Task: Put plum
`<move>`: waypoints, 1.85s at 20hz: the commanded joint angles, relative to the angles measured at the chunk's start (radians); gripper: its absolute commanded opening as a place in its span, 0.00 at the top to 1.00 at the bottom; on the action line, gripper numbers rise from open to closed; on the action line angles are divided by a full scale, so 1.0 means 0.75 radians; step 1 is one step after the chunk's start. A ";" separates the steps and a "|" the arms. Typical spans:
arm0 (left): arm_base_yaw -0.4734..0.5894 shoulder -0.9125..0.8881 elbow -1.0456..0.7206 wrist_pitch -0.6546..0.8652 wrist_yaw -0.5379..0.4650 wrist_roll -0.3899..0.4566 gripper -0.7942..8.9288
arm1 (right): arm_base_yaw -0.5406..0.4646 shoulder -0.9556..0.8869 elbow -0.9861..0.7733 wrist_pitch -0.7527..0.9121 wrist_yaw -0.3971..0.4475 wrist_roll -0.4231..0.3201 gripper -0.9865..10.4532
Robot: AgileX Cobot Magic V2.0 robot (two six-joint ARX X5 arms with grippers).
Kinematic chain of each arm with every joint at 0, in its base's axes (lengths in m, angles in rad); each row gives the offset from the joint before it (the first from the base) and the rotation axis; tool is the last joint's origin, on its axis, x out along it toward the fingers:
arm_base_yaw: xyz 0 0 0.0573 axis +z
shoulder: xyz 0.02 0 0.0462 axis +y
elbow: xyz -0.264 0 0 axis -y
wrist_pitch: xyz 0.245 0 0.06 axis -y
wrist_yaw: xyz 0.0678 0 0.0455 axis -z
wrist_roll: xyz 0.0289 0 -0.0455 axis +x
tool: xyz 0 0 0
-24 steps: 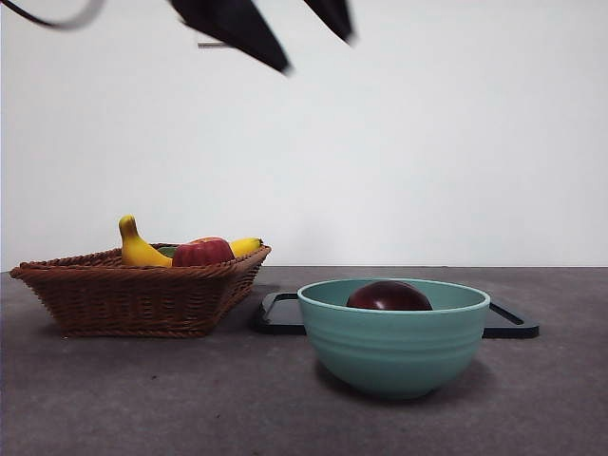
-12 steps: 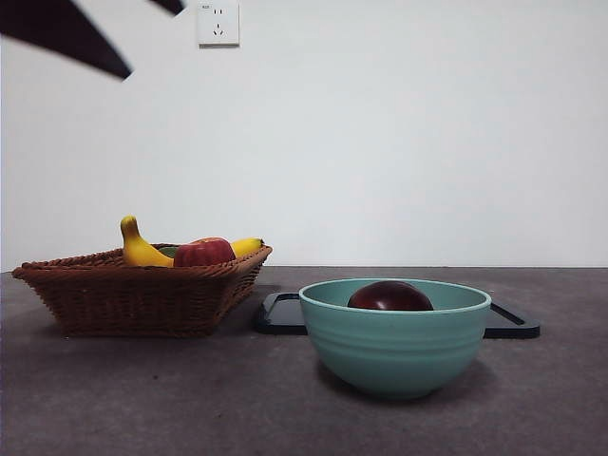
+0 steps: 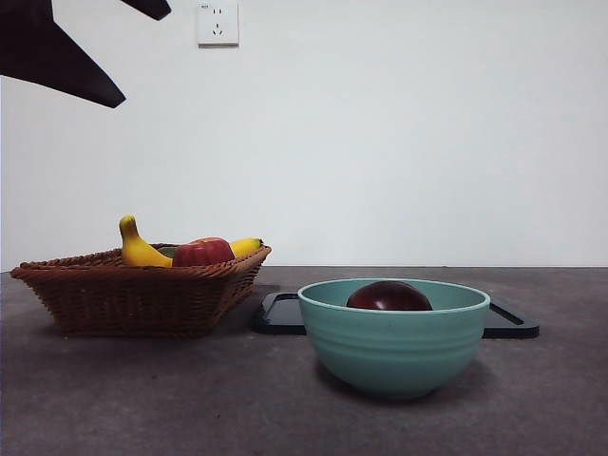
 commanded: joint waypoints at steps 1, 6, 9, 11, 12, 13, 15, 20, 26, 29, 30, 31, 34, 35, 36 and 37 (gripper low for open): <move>-0.008 0.007 0.014 0.012 0.007 -0.010 0.53 | 0.062 0.090 -0.080 0.141 0.004 0.102 0.56; -0.008 0.007 0.014 0.013 0.007 -0.009 0.53 | 0.185 0.299 -0.237 0.452 0.195 0.202 0.57; -0.008 0.007 0.014 0.016 0.007 -0.009 0.53 | 0.233 0.433 -0.240 0.539 0.285 0.204 0.63; -0.008 0.007 0.014 0.017 0.007 -0.009 0.53 | 0.261 0.521 -0.240 0.608 0.328 0.218 0.64; -0.008 0.007 0.014 0.017 0.007 -0.009 0.53 | 0.271 0.561 -0.240 0.634 0.344 0.225 0.64; -0.008 0.007 0.014 0.017 0.007 -0.009 0.53 | 0.282 0.597 -0.240 0.657 0.360 0.227 0.66; -0.008 0.007 0.014 0.018 0.007 -0.009 0.53 | 0.297 0.657 -0.240 0.700 0.360 0.227 0.73; -0.008 0.007 0.014 0.020 0.007 -0.009 0.53 | 0.315 0.738 -0.240 0.761 0.366 0.232 0.84; -0.008 0.007 0.014 0.020 0.007 -0.009 0.53 | 0.318 0.740 -0.234 0.785 0.364 0.260 0.91; -0.008 0.007 0.014 0.020 0.007 -0.009 0.53 | 0.318 0.738 -0.189 0.784 0.349 0.296 0.91; -0.008 0.007 0.014 0.020 0.007 -0.009 0.53 | 0.317 0.738 -0.158 0.775 0.351 0.302 0.91; -0.008 0.007 0.014 0.020 0.007 -0.009 0.53 | 0.316 0.738 -0.126 0.765 0.356 0.306 0.91; -0.008 0.007 0.014 0.020 0.007 -0.009 0.53 | 0.293 0.742 -0.030 0.751 0.427 0.321 0.91; -0.008 0.007 0.014 0.020 0.007 -0.009 0.53 | 0.277 0.751 0.001 0.752 0.429 0.321 0.91; -0.008 0.007 0.014 0.020 0.007 -0.009 0.53 | 0.257 0.767 0.037 0.746 0.429 0.321 0.91; -0.008 0.007 0.014 0.020 0.007 -0.009 0.53 | 0.231 0.796 0.079 0.741 0.428 0.320 0.91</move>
